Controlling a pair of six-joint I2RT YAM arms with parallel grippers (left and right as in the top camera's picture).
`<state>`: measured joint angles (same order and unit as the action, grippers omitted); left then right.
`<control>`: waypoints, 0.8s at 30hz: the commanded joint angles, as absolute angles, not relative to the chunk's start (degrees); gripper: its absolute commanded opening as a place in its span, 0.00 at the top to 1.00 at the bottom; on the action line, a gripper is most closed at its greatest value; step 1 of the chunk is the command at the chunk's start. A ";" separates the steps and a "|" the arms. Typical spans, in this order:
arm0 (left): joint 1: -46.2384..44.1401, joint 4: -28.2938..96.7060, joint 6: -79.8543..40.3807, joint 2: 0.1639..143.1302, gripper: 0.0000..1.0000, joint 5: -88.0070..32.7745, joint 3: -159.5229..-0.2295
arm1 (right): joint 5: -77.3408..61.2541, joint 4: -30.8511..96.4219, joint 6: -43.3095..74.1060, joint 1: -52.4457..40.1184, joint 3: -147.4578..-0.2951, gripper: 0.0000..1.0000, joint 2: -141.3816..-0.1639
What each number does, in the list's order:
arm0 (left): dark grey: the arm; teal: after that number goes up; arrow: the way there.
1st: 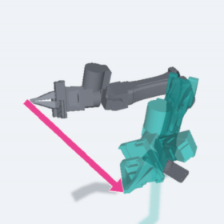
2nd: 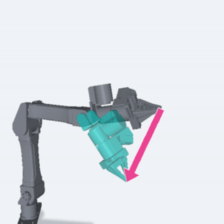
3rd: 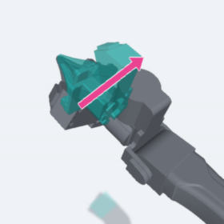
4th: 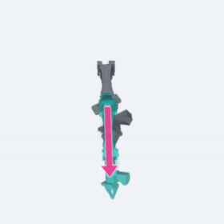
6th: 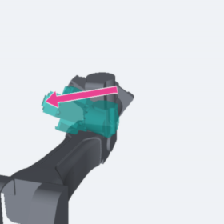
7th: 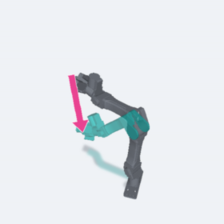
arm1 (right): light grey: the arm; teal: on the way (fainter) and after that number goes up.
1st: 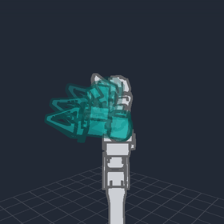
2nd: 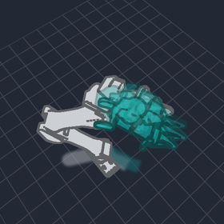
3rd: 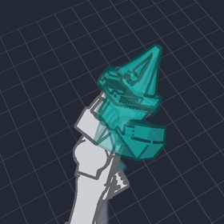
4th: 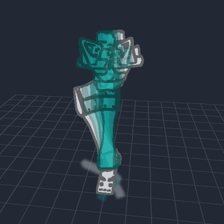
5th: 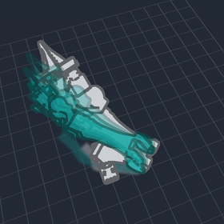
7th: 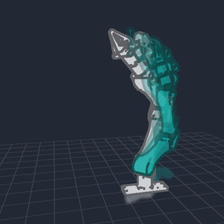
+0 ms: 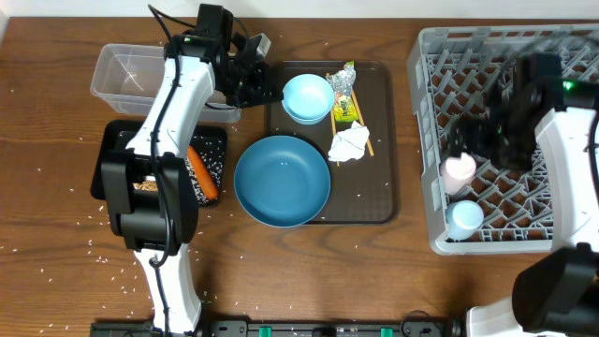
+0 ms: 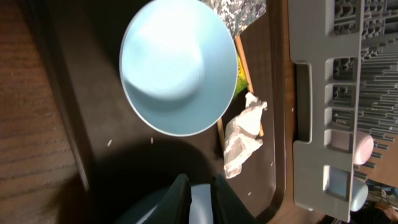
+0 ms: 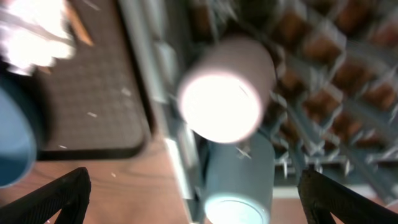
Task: Sort waste into correct bins and load items into the dishwasher rack
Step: 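Release the cup and raise the right gripper toward the brown tray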
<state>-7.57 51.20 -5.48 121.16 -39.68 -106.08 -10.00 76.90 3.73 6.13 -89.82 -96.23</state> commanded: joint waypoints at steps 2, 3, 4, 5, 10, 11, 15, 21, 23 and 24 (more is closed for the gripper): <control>-7.57 52.51 -4.91 120.99 0.83 -37.39 -106.17 | -11.79 76.40 0.67 1.50 -98.13 0.01 -95.79; -7.57 52.80 -4.91 120.99 0.79 -36.58 -106.17 | -12.56 75.66 -0.14 0.14 -99.59 0.01 -95.79; -7.57 52.97 -4.91 120.99 0.78 -36.03 -106.17 | -13.04 74.65 -0.14 -1.06 -100.62 0.01 -95.79; -7.57 53.10 -4.91 120.99 0.77 -35.40 -106.17 | -13.91 73.03 -0.12 -2.52 -101.36 0.01 -95.79; -7.57 53.74 -3.38 120.99 0.75 -33.76 -106.17 | -17.43 62.35 0.93 -9.65 -101.47 0.01 -96.33; -7.57 53.98 -2.63 120.99 0.74 -33.74 -106.17 | -17.34 60.27 1.72 -11.14 -101.47 0.01 -96.71; -7.57 54.89 0.97 120.99 0.68 -33.65 -106.17 | -14.90 53.84 4.73 -15.94 -101.47 0.01 -98.89; -7.68 56.64 3.95 120.99 0.62 -29.34 -106.17 | -11.79 50.72 9.39 -18.52 -101.47 0.01 -103.48; -8.03 56.53 6.55 120.99 0.62 -28.84 -106.17 | -11.81 50.68 11.62 -18.33 -101.45 0.01 -104.88; -8.23 56.53 7.92 120.99 0.61 -28.84 -106.17 | -11.81 50.50 12.40 -18.24 -101.45 0.01 -105.30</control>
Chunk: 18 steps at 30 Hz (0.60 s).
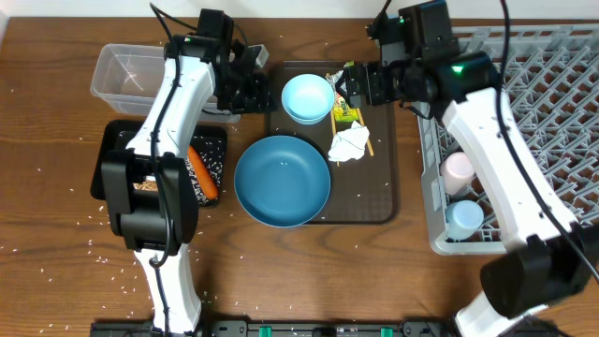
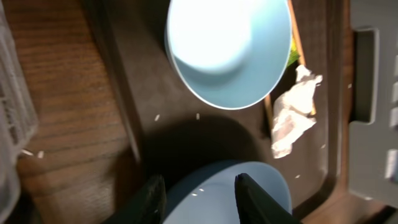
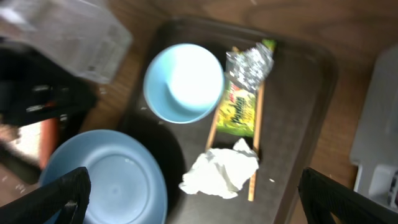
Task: Sort waste into correct bins and load items into the dishwasher rack
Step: 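Release the cup and raise the right gripper toward the brown tray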
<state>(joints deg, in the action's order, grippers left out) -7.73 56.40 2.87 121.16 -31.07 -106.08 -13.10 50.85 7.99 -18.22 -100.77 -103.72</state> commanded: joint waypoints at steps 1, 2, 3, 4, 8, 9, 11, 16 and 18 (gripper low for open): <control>-8.47 56.53 9.17 120.99 0.62 -28.82 -106.17 | -11.79 50.22 13.32 -18.09 -101.47 0.01 -105.84; -8.69 56.53 10.35 120.99 0.62 -28.82 -106.17 | -11.84 49.80 13.82 -18.00 -101.47 0.01 -106.06; -8.88 56.51 11.03 120.99 0.61 -28.82 -106.17 | -11.81 49.28 14.46 -17.91 -101.47 0.01 -106.26; -9.06 56.36 11.38 120.99 0.61 -28.80 -106.17 | -11.81 48.58 14.59 -17.91 -101.45 0.01 -106.59; -9.08 55.20 11.33 120.99 0.62 -28.80 -106.17 | -11.84 45.10 14.61 -17.98 -101.47 0.01 -108.07; -9.08 55.05 11.35 120.99 0.62 -28.80 -106.17 | -11.79 44.23 14.76 -18.09 -101.47 0.01 -108.81; -8.93 55.05 11.31 120.90 0.62 -28.71 -106.24 | -11.77 42.72 15.03 -18.13 -101.47 0.01 -110.10; -7.40 55.29 8.21 116.62 0.63 -23.55 -107.33 | -11.84 42.24 17.80 -17.85 -101.45 0.02 -112.92; -6.31 55.18 7.62 112.62 0.63 -20.51 -107.53 | -11.81 42.72 17.78 -17.61 -101.45 0.01 -113.40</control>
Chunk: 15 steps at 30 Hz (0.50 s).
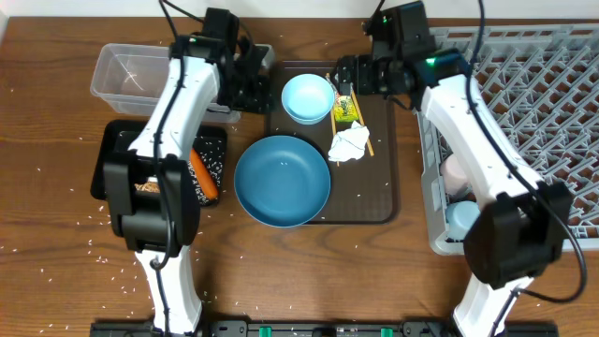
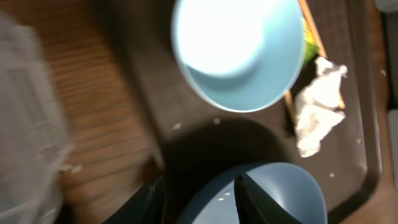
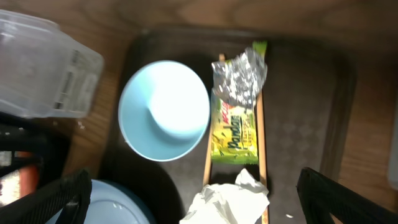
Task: Sort waste into correct bins and load items into the dishwasher rack
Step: 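Release the cup and raise the right gripper toward the brown tray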
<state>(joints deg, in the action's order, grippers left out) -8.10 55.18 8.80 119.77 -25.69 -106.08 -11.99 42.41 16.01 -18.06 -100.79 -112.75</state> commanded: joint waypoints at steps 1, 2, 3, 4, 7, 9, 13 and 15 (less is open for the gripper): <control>-5.74 54.98 7.64 110.52 0.62 -19.29 -107.53 | -11.79 42.92 17.78 -17.50 -101.45 0.01 -113.56; -5.13 54.74 7.64 108.14 0.62 -17.76 -107.53 | -11.79 42.94 17.78 -17.37 -101.45 0.01 -113.56; -4.58 54.39 7.66 105.75 0.62 -16.32 -107.53 | -11.79 42.85 17.76 -17.26 -101.45 0.01 -113.58; -4.12 54.08 7.66 103.94 0.62 -15.18 -107.53 | -11.73 42.54 17.76 -17.15 -101.45 0.01 -113.58; -2.98 53.23 7.66 99.35 0.55 -13.39 -107.53 | -9.98 40.91 17.78 -17.10 -101.45 0.01 -113.60; -2.79 52.93 7.62 97.82 0.52 -13.43 -107.53 | -7.60 40.03 17.82 -17.10 -101.45 0.01 -113.65; -3.90 52.80 6.31 98.61 0.51 -14.09 -107.35 | -5.93 39.55 20.43 -16.16 -101.45 0.01 -113.65; -5.26 51.90 6.33 100.49 0.51 -14.48 -107.31 | -7.07 39.59 21.23 -15.05 -101.45 0.01 -113.65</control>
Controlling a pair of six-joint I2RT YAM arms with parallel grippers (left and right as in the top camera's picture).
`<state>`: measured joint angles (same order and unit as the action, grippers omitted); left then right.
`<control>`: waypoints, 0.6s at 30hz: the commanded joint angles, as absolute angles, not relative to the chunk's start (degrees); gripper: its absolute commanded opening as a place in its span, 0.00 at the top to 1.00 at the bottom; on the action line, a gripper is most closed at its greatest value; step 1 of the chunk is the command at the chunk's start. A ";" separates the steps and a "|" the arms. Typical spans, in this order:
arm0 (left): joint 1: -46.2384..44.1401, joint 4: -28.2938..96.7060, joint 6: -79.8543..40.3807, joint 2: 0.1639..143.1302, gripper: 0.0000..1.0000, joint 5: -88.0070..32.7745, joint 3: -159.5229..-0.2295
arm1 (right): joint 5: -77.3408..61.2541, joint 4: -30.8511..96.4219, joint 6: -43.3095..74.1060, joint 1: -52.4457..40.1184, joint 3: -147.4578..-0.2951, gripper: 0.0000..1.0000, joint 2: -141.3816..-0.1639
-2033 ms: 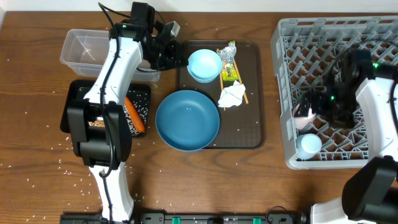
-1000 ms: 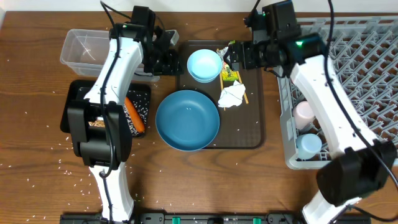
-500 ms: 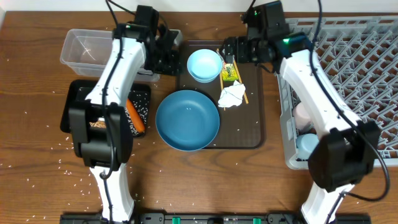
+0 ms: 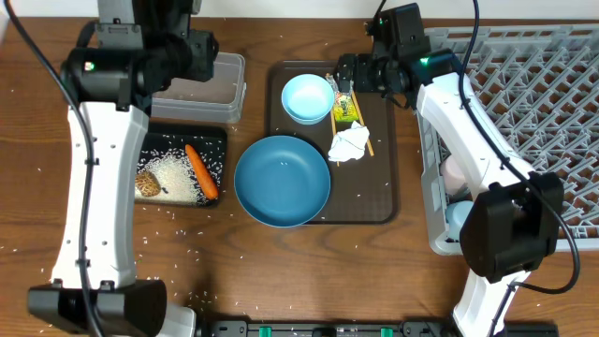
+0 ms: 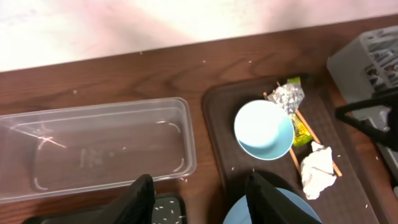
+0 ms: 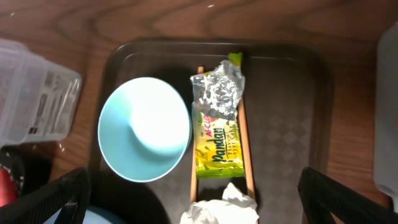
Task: Sort waste into correct bins and load items into the dishwasher rack
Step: 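Release the cup and raise the right gripper toward the brown tray, then reach the right gripper to the small light blue bowl and grasp it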
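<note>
A brown tray [image 4: 384,187] holds a light blue bowl [image 4: 307,97], a big blue plate [image 4: 282,181], a yellow snack wrapper with foil [image 6: 217,134], a crumpled napkin [image 4: 350,142] and chopsticks [image 6: 245,149]. My right gripper [image 6: 196,211] hangs open above the wrapper and bowl [image 6: 144,127], holding nothing. My left gripper [image 5: 202,208] is open and empty, high over the near edge of the clear plastic bin [image 5: 93,149]. The grey dish rack [image 4: 524,94] at the right holds a pink cup [image 4: 459,170] and a blue cup [image 4: 463,218].
A black tray [image 4: 182,173] with rice and a carrot [image 4: 202,171] lies left of the plate, below the clear bin [image 4: 201,84]. Rice grains are scattered over the wooden table [image 4: 56,234]. The rack's wall stands close to the brown tray's right edge.
My left arm was low beside the bowl at the tray's left edge and is now raised high over the clear bin, uncovering the black tray. The right gripper has barely shifted above the wrapper.
First my right gripper was over the rack by the pink cup, and the left one had its fingers close together beside the bowl. Then the right arm was above the tray's far end and the left fingers were apart. Now the left arm is raised.
</note>
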<state>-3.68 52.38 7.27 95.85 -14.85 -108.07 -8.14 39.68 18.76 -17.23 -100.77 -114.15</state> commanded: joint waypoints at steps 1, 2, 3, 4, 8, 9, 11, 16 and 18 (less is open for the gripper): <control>-6.26 50.85 6.35 101.84 0.51 -14.48 -107.31 | -8.64 39.72 21.21 -14.11 -101.45 0.01 -113.65; -7.18 49.71 6.35 103.04 0.51 -14.50 -107.31 | -10.09 39.97 21.21 -13.30 -101.45 0.01 -113.65; -8.32 48.16 6.35 104.64 0.51 -14.48 -107.31 | -11.90 40.40 21.19 -12.29 -101.45 0.01 -113.65; -9.43 46.76 6.35 106.00 0.51 -14.48 -107.31 | -13.50 40.95 21.19 -11.33 -101.45 0.01 -113.65; -14.09 41.78 6.35 112.07 0.51 -14.46 -107.31 | -19.29 44.10 20.08 -7.70 -101.45 0.01 -113.65; -14.96 41.12 6.35 113.38 0.51 -14.44 -107.31 | -20.45 44.73 19.11 -7.16 -101.45 0.01 -113.65; -16.60 40.36 6.35 115.90 0.51 -14.44 -107.31 | -21.69 46.13 17.91 -6.48 -101.45 0.01 -113.65; -18.31 41.60 5.19 119.85 0.51 -14.26 -107.31 | -21.67 47.62 17.08 -6.74 -101.45 0.01 -113.65; -18.06 42.19 3.86 119.94 0.51 -14.24 -107.31 | -21.65 47.27 17.06 -7.33 -101.45 0.01 -113.65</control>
